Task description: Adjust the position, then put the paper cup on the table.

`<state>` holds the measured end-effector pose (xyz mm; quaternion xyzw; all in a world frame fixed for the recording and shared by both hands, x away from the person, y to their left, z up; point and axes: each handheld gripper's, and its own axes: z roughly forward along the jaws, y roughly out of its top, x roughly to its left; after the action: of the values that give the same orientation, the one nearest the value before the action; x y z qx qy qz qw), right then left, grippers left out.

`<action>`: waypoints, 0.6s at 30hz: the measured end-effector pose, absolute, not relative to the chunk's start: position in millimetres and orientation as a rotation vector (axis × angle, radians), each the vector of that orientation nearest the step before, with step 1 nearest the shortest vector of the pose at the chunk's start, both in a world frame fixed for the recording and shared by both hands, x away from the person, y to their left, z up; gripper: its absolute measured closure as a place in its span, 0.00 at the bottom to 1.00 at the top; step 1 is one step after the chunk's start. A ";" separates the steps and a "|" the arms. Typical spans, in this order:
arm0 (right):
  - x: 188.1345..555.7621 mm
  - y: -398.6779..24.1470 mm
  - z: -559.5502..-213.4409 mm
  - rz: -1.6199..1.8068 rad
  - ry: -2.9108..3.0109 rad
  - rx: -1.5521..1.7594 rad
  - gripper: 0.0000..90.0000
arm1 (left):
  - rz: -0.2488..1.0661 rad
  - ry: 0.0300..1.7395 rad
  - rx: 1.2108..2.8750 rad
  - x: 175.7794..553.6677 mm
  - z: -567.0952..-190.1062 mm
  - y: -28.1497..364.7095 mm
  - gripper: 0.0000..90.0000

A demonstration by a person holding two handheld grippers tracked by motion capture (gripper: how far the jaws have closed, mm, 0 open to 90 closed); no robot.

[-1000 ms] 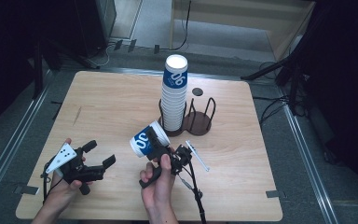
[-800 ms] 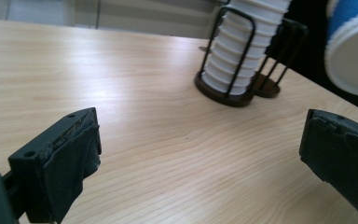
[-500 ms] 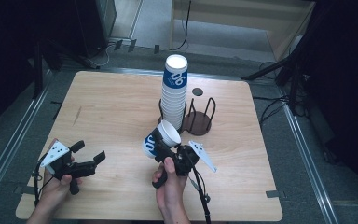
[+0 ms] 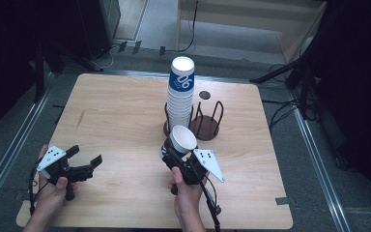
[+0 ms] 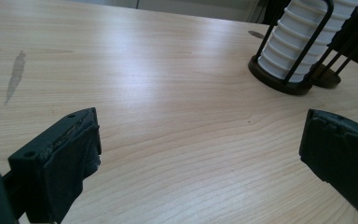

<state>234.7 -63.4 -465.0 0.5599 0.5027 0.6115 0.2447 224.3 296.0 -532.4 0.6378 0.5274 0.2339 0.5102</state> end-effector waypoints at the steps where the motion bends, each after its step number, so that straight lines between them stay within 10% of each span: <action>1: 234.7 -64.0 -465.0 1.667 1.370 1.518 0.23 | 0.570 1.279 1.540 224.2 -532.5 297.0 0.00; 18: 236.2 -83.7 -459.1 1.610 1.337 1.380 0.23 | 0.639 1.371 1.585 225.0 -541.2 316.9 0.00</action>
<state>236.2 -83.7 -459.1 0.5231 0.5067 0.6102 0.3119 225.0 316.9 -541.2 0.6433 0.5563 0.2594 0.4577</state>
